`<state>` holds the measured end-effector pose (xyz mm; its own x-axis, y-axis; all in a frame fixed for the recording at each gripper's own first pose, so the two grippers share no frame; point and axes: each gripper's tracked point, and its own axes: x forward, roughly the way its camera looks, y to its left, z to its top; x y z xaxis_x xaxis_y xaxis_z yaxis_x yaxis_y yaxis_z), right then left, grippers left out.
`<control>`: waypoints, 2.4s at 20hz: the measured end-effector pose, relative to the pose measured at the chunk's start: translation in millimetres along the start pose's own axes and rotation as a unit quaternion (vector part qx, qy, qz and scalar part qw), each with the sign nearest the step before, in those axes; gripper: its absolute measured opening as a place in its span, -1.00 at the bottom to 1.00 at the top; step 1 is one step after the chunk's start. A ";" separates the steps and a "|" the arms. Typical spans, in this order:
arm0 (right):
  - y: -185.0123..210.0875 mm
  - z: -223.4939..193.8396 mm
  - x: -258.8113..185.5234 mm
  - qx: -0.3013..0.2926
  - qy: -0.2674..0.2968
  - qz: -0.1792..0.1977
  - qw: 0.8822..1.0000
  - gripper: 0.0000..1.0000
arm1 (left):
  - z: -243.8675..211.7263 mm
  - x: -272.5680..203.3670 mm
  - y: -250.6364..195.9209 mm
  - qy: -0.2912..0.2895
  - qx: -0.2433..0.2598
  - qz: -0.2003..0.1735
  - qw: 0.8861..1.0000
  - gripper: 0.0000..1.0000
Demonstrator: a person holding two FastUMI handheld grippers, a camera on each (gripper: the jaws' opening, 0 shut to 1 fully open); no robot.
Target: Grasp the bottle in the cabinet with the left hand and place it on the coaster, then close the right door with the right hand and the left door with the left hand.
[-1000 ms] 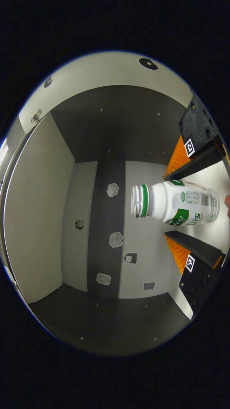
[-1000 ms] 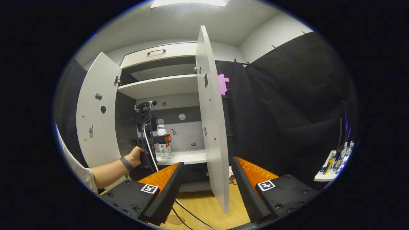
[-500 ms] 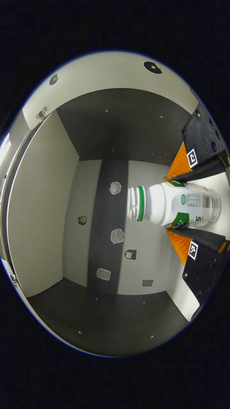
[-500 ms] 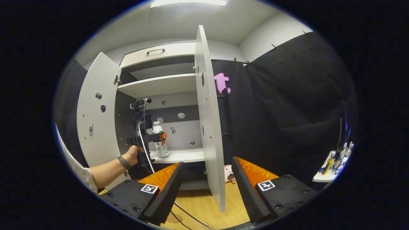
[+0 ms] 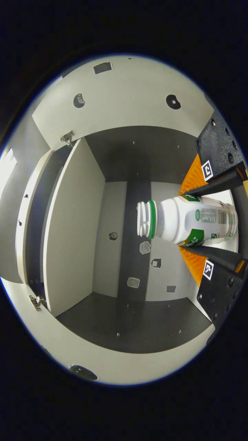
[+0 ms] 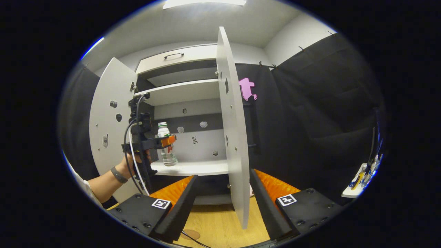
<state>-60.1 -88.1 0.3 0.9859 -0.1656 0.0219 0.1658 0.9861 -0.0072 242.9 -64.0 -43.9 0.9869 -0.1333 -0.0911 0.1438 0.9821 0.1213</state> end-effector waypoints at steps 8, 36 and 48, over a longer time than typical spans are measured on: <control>8.8 -0.3 9.4 -0.020 0.007 0.047 0.999 0.93 | -1.5 -95.8 8.5 -0.004 -0.001 0.006 1.000 0.39; 17.3 -11.3 22.2 -0.053 0.024 0.033 0.998 0.93 | -313.4 -259.3 -79.1 0.080 0.021 0.014 0.996 0.39; 20.2 -17.9 25.2 -0.073 0.048 0.031 0.996 0.92 | -346.2 -270.9 -79.2 0.049 0.033 0.044 0.997 0.39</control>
<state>-31.5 -72.6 -17.1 0.9907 -0.1113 -0.0785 0.0986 0.9837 -0.1502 -61.2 -59.7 -371.0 0.9843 -0.0307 -0.1740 0.0655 0.9781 0.1977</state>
